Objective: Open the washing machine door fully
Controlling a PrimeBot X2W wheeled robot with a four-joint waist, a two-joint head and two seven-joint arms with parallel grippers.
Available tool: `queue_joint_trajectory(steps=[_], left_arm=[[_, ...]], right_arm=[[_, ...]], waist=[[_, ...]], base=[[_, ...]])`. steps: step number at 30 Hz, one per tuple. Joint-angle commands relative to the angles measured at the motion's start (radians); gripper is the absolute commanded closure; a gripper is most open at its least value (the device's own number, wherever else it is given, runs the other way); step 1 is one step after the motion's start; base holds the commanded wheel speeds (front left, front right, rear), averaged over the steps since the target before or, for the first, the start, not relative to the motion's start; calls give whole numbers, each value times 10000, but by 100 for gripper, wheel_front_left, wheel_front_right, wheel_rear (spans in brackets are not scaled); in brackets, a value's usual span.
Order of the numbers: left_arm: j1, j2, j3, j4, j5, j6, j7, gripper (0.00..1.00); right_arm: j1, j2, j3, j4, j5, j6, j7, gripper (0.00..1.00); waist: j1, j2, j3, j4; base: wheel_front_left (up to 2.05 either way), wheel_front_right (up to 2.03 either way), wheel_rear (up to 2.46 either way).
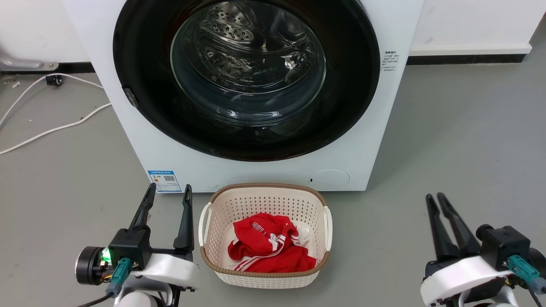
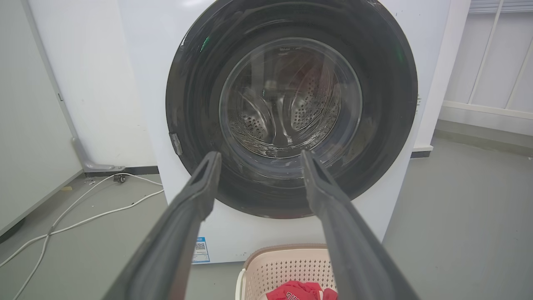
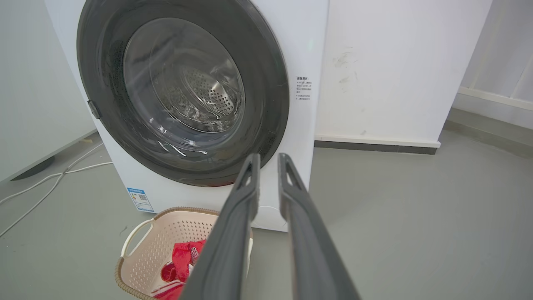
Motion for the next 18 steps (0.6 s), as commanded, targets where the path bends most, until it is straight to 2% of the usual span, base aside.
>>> queue_joint_trajectory(steps=[1, 4, 7, 11, 18], left_arm=[[-54, -7, 25, 24, -7, -5, -25, 0], [-50, -15, 26, 18, 2, -5, -25, 0], [-44, -17, 18, 18, 3, -23, -25, 0], [-38, -21, 50, 30, -48, -37, -25, 0], [-67, -44, 61, 26, -131, -22, -25, 0]], right_arm=[[46, 34, 11, 29, 150, -3, -30, 100], [-3, 34, -48, 70, 605, -3, -154, 100], [-63, 26, -315, 227, 1680, -3, -314, 100], [-277, 26, -709, 745, 4445, -3, -879, 100], [-1007, 22, -474, 1490, 10431, -3, -1590, 100]], waist=[[0, 0, 3, -2], [0, 0, 12, -5], [0, 0, 12, 4], [0, 0, 10, 8], [0, 0, 41, -15]], base=[[0, 0, 0], [0, 0, 0], [0, 0, 0], [0, 0, 0], [0, 0, 0]])
